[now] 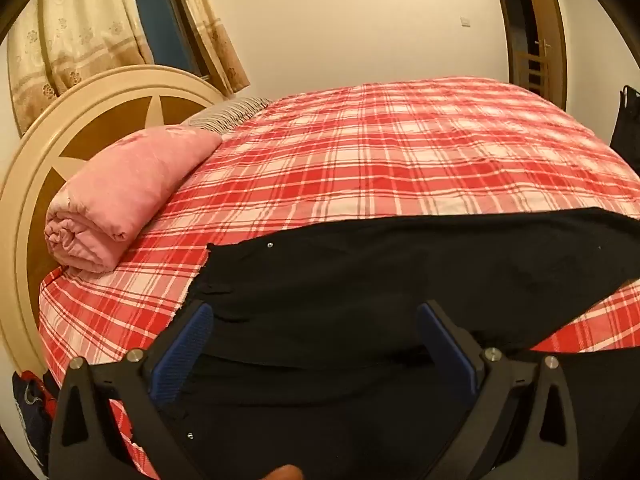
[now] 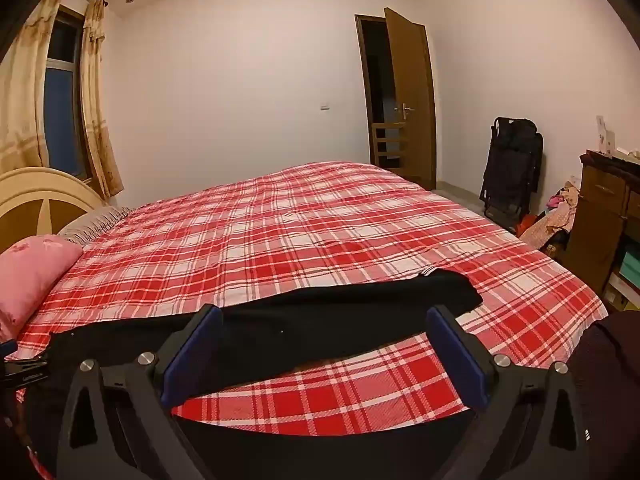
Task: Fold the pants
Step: 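Position both grippers over the waistband of the black pants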
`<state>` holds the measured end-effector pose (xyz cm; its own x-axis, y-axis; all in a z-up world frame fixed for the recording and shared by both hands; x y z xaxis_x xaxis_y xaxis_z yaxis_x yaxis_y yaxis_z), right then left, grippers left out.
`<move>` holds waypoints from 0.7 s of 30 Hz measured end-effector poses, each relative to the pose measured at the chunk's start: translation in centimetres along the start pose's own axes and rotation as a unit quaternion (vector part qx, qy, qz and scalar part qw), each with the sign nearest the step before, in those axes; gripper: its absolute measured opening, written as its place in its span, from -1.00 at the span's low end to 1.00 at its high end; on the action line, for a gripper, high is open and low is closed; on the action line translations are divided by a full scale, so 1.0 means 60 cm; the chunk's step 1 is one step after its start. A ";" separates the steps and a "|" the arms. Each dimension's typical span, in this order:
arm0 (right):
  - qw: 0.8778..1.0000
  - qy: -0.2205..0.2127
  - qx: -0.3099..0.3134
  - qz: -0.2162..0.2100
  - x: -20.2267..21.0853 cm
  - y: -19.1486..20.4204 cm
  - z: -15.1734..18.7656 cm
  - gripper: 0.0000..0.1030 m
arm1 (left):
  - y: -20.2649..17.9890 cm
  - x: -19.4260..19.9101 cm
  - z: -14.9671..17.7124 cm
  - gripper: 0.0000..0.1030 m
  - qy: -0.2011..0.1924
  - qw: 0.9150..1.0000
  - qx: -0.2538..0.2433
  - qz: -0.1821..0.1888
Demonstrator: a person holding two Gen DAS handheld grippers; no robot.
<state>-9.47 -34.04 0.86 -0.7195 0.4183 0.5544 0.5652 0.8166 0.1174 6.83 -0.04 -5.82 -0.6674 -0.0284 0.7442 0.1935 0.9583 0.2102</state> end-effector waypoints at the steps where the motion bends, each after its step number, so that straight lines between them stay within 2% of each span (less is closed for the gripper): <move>1: 1.000 -0.001 -0.005 -0.003 0.000 0.001 -0.001 0.98 | -0.001 0.001 0.001 1.00 0.000 1.000 0.004 0.008; 5: 1.000 0.002 -0.002 -0.008 0.001 0.004 0.001 0.98 | 0.016 -0.001 0.009 1.00 0.007 0.999 0.024 0.033; 8: 1.000 0.015 0.007 -0.013 -0.009 0.028 0.018 0.98 | 0.013 0.002 0.006 1.00 0.013 1.000 0.000 0.012; 12: 0.999 0.043 0.016 -0.028 -0.032 0.060 0.032 0.98 | -0.005 -0.001 0.012 1.00 0.011 1.000 -0.004 0.013; 21: 0.992 0.086 0.064 -0.073 -0.061 0.210 0.064 0.98 | -0.039 0.019 0.016 1.00 0.003 1.000 -0.016 0.027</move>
<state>-1.28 -23.76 -2.88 -0.7047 0.2270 0.6722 0.3965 0.9117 0.1078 4.94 -2.06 -6.06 -0.6508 0.0208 0.7590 0.2520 0.9488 0.1902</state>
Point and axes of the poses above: each gripper's, at about its wrist camera, not at the fingertips, and x roughly against the way its jaws point, y to its left, z to its underside, the point moved 9 cm from there along -x, roughly the way its jaws point, and after that the axes turned 8 degrees about y, right-handed, at the moved point
